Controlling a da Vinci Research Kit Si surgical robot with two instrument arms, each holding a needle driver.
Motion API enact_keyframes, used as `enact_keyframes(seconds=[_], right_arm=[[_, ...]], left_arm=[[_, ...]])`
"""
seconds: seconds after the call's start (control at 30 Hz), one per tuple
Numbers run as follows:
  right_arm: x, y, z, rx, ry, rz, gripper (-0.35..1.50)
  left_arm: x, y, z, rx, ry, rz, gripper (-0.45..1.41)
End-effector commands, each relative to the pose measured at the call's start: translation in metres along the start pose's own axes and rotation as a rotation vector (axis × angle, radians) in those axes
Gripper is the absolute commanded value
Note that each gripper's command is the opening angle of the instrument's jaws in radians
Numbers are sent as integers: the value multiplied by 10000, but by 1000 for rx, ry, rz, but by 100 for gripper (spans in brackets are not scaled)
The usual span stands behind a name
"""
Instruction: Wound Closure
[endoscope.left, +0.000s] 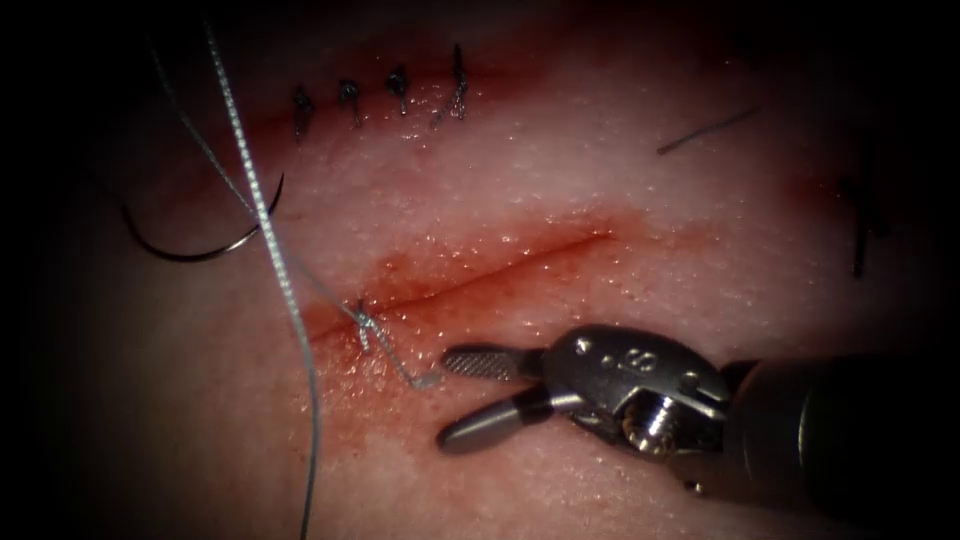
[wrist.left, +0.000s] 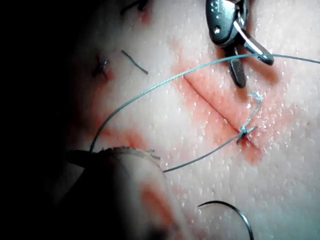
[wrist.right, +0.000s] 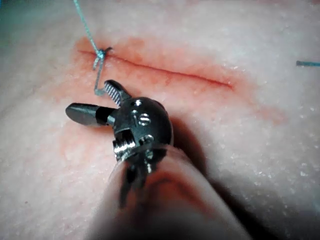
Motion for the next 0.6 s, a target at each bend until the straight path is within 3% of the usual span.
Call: enact_keyframes(seconds=[0.03,0.23,0.47,0.6], right_arm=[[6,6,7,-9,2,-41,101],[23,11,23,-59,-36,-142,104],[24,9,64,-56,-42,-175,109],[22,8,89,-63,-47,-177,123]], left_arm=[[5,1,5,2,20,-15,-45],[30,-18,6,1,119,-91,-45],[43,-11,12,2,134,-103,-45],[42,-10,11,2,134,-107,-45]])
